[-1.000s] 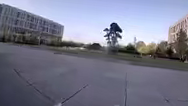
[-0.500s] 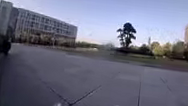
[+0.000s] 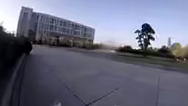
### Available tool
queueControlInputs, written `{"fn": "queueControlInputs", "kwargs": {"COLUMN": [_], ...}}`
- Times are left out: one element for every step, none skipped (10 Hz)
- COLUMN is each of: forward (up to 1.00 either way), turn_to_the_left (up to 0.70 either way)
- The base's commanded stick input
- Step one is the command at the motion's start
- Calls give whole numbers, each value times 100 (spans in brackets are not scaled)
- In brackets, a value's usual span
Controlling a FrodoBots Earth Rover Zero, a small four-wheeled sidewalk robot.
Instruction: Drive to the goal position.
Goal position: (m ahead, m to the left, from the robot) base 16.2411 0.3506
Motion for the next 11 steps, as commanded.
{"fn": "queueControlInputs", "kwargs": {"forward": [45,45,45,45,45,45,45,45,45,45,45], "turn_to_the_left": [0,0,0,0,0,2,3,9,17,26,27]}}
